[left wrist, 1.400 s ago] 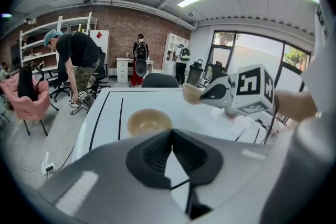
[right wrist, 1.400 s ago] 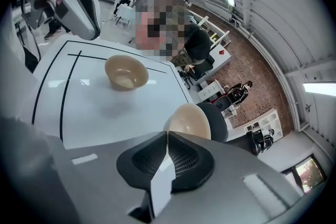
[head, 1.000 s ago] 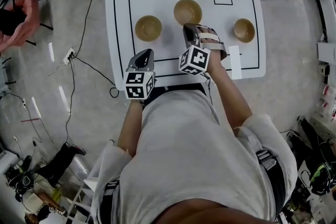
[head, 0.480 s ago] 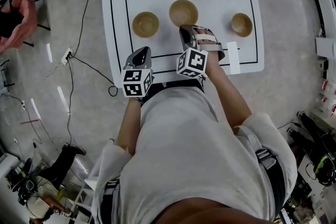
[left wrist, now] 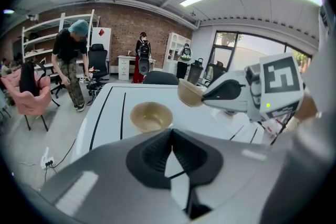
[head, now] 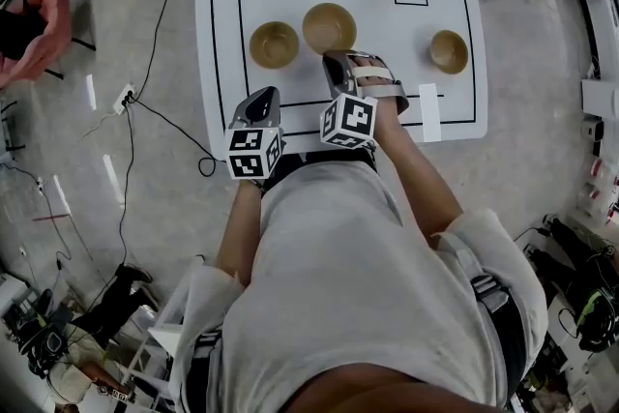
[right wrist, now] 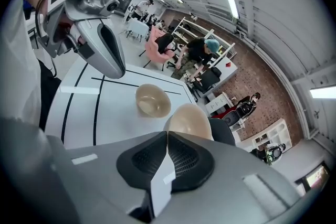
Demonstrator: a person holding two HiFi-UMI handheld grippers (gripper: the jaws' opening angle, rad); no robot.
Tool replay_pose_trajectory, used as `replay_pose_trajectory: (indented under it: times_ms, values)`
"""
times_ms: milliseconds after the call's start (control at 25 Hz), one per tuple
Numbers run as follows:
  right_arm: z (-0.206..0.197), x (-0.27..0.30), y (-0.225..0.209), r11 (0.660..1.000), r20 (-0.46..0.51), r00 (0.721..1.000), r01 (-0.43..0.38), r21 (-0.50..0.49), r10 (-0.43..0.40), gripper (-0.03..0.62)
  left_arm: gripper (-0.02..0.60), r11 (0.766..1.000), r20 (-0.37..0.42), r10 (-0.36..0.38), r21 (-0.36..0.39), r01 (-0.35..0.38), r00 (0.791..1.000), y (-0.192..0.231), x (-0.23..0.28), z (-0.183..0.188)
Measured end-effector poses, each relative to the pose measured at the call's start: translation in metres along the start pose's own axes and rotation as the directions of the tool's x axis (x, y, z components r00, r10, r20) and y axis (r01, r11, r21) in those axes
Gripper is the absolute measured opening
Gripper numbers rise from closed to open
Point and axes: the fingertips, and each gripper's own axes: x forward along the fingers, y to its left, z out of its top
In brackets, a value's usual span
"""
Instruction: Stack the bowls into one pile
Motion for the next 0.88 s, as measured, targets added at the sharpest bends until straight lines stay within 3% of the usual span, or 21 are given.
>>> replay_pose_trajectory:
  times_ms: [880]
  values:
    - [0.062, 0.018, 0.026, 0.992, 0.072, 0.995, -0.057, -0.113, 0.066, 0.012, 0.002, 0.994, 0.019, 0.084, -0.07, -0.083, 0.996, 0.044, -0.027, -0.013]
